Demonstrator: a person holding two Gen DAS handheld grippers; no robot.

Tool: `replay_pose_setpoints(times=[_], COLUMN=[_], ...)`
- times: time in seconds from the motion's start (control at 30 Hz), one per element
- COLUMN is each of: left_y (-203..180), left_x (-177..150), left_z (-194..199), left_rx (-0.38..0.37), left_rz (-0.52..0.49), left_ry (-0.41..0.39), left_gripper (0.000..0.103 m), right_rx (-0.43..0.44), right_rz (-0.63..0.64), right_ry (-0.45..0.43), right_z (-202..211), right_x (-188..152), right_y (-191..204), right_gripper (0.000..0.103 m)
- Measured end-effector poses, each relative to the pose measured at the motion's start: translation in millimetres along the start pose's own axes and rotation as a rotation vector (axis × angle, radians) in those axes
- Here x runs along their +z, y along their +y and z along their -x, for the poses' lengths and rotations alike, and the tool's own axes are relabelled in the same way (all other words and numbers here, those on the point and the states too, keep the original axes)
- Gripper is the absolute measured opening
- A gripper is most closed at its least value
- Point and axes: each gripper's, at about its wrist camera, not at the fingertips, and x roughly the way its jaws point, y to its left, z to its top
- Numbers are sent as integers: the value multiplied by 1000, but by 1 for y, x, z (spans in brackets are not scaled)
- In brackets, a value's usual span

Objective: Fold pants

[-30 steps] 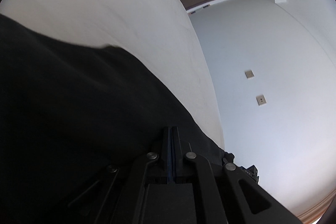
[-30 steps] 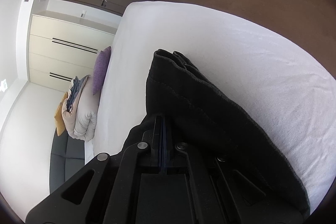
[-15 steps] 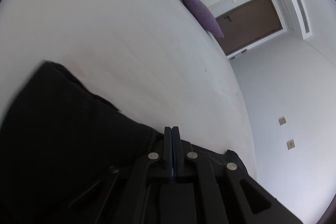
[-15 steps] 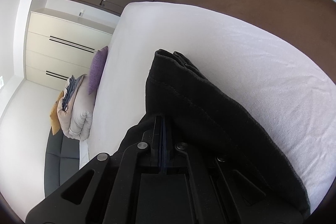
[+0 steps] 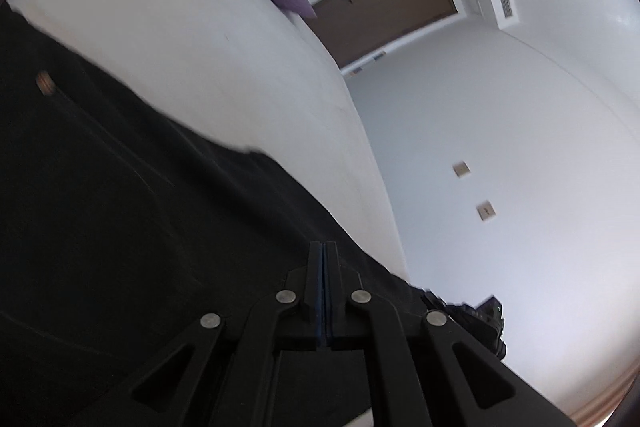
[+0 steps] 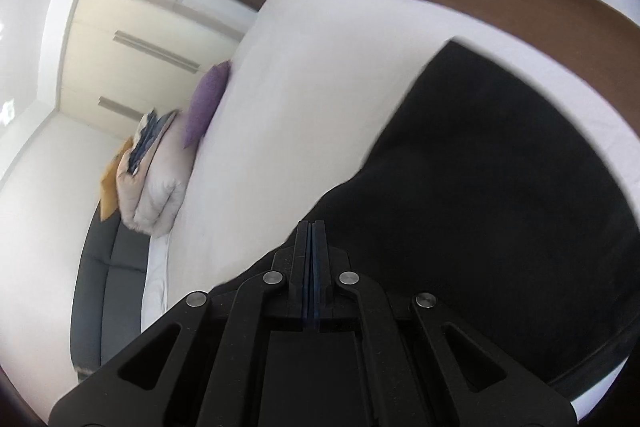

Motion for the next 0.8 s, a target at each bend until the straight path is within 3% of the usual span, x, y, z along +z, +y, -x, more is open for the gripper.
replay_pose_setpoints(times=[0.07,0.17,0.3,0.33,0.43,0.8], left_y=[-8,8,15,19,29,33], left_x=[-28,-54,-51,-52,-56,-62], left_z=[-33,-55,-34,-28,-11,13], left_rx=[-13,46,84,96,114,164], left_rz=[-4,4,-31,-27,-6,47], left_ry=[62,116,71,60,29,-51], left_gripper=[1,2,3,3,4,5], right_rx=[75,121,67,99,45,16], right_rz=[60,107,-10,-28,-61,-234], right_ry=[100,233,292,273,208,-98], right_z=[-22,-58,-80,-76,-54,68], right_x=[-30,-72,-97,-96,-82,-22], right_y=[30,48,2,-8,-24,-128], right_gripper=[0,0,0,0,0,0])
